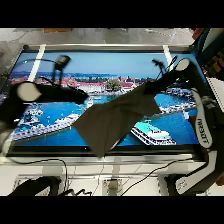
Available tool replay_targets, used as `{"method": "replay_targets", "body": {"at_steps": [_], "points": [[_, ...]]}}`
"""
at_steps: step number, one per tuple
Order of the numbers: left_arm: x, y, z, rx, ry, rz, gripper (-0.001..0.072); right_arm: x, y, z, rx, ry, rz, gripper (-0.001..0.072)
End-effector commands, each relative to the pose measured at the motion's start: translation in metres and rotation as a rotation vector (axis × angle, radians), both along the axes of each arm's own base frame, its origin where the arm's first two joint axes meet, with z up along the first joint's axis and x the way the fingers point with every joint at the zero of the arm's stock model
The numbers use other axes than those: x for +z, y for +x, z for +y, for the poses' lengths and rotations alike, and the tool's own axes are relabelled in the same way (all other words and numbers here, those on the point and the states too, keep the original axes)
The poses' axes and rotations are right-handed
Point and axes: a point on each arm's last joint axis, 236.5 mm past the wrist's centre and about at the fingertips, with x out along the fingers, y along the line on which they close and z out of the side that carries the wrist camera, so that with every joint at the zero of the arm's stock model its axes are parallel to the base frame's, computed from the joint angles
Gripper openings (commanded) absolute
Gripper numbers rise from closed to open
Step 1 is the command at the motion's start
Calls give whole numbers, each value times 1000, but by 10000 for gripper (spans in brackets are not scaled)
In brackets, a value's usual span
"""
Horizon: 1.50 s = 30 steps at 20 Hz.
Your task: Fold the clothes and pants, and hang the long-sleeved shirts on hangers.
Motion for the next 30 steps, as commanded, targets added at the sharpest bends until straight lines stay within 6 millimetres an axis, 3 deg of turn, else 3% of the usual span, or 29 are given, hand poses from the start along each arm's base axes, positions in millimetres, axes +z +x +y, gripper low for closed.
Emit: {"method": "replay_targets", "body": {"at_steps": [1, 4, 6, 9, 11, 13, 19, 23, 27, 30], "points": [[81, -11, 45, 94, 8, -230, 255, 72, 20, -91, -297, -267, -204, 34], [119, -27, 73, 160, 25, -348, 256, 114, -14, -165, -513, -348, -207, 34], [129, -32, 89, 192, 74, -394, 256, 130, -47, -209, -649, -365, -163, 34], [131, -33, 103, 217, 142, -420, 256, 144, -113, -275, -935, -387, -40, 34], [129, -31, 107, 222, 158, -420, 256, 147, -164, -305, -1116, -385, 72, 34], [128, -30, 106, 222, 159, -417, 256, 149, -207, -325, -1232, -385, 165, 34], [118, -23, 105, 218, 165, -391, 256, 176, -291, -383, -1554, -464, 160, 34], [113, -19, 105, 217, 168, -378, 256, 186, -348, -407, -1712, -503, 182, 35], [113, -11, 104, 223, 165, -387, 256, 187, -390, -421, -1845, -499, 215, 35], [113, -2, 104, 231, 158, -402, 256, 186, -407, -426, -1909, -493, 230, 35]]}}
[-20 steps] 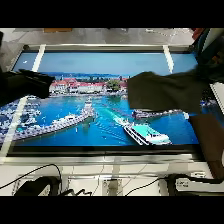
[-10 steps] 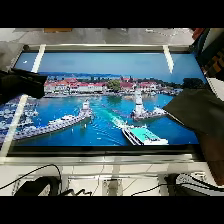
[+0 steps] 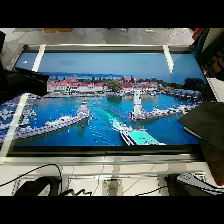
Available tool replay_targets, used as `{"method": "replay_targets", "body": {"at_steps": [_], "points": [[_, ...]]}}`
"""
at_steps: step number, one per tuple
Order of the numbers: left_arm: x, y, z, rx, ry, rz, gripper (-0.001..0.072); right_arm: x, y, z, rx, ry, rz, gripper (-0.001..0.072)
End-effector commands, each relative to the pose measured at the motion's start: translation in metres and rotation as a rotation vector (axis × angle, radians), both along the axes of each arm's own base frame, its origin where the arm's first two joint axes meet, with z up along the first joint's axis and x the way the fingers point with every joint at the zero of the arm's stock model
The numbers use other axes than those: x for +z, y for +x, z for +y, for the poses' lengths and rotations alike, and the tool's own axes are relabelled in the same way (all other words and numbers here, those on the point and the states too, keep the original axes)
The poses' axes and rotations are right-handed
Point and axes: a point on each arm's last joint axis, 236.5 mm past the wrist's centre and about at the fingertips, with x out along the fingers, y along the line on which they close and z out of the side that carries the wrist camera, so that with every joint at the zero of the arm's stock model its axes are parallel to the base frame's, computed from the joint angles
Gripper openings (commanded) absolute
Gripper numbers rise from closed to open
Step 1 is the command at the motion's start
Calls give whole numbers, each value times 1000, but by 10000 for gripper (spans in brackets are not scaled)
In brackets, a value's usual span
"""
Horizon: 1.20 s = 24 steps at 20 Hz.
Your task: Fold the clothes and pants, and hang the long-sleeved shirts on hangers.
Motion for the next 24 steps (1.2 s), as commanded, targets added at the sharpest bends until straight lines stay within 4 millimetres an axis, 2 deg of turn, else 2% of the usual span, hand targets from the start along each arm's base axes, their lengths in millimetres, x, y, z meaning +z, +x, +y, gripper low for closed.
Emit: {"method": "replay_targets", "body": {"at_steps": [1, 2, 3, 4, 6, 7, 11, 14, 15, 17, 19, 21, 24], "points": [[0, 10, 0, 6, -6, -16, 256, 1, -25, -6, -84, -3, 1, 35], [-2, 12, -1, 6, -5, -10, 256, 1, -27, -6, -90, -5, 0, 48], [-5, 14, -1, 6, -4, -4, 256, 2, -26, -8, -98, -13, -7, 111], [-6, 15, -1, 6, -3, 0, 255, 3, -24, -12, -127, -33, -30, 252], [-9, 16, -1, 6, -2, 7, 256, 6, -21, -18, -181, -64, -70, 638], [-9, 16, -1, 6, -2, 7, 256, 7, -21, -20, -180, -74, -74, 679], [-9, 16, -1, 6, -2, 7, 257, 18, -13, -39, -155, -163, -108, 671], [-9, 16, -1, 6, -2, 7, 257, 19, -1, -42, -127, -168, -150, 653], [-9, 16, -1, 6, -2, 7, 257, 20, 6, -42, -110, -169, -176, 510], [-9, 16, -1, 6, -2, 7, 257, 20, 29, -40, -72, -154, -263, 44], [-9, 16, -1, 6, -2, 7, 257, 25, 64, -33, 5, -125, -393, 34], [-9, 16, -1, 6, -2, 7, 256, 30, 101, -16, 95, -72, -503, 34], [-9, 16, -1, 6, -2, 7, 257, 33, 153, 21, 288, -22, -537, 35]]}}
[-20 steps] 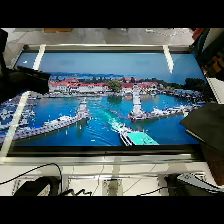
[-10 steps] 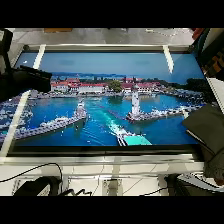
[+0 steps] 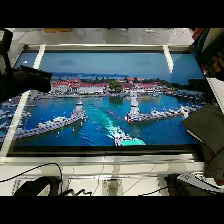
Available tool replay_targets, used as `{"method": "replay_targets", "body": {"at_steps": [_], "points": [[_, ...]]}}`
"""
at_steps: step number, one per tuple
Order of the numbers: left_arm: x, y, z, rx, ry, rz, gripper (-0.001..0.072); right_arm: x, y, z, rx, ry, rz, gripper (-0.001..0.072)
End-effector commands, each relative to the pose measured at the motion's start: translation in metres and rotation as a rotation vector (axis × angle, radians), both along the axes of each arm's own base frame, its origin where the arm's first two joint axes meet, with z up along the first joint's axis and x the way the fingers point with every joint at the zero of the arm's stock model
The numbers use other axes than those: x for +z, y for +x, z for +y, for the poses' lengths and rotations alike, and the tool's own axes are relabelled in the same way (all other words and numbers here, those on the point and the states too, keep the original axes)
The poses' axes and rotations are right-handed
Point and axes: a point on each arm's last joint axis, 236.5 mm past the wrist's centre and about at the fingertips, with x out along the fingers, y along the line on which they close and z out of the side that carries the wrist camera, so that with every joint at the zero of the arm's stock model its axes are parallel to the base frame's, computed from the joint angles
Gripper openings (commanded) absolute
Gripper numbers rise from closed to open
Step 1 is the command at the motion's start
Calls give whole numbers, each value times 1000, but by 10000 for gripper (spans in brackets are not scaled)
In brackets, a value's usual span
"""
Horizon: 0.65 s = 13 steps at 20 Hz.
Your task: Fold the clothes and pants, and hang the long-sleeved shirts on hangers.
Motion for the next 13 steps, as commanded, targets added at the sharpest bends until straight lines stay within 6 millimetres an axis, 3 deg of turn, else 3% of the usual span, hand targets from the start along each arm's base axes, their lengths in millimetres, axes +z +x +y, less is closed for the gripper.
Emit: {"method": "replay_targets", "body": {"at_steps": [1, 5, 7, 9, 13], "points": [[0, 0, 0, 0, 0, 0, 257, 7, 70, 50, 255, 18, -78, 35], [0, 0, 0, 0, 0, 0, 257, 8, 145, 142, 608, -17, -60, 35], [0, 0, 0, 0, 0, 0, 257, 6, 166, 184, 787, -88, -2, 35], [0, 0, 0, 0, 0, 0, 257, 3, 175, 208, 898, -169, 71, 35], [0, 0, 0, 0, 0, 0, 257, -11, 187, 229, 982, -230, 168, 35]]}}
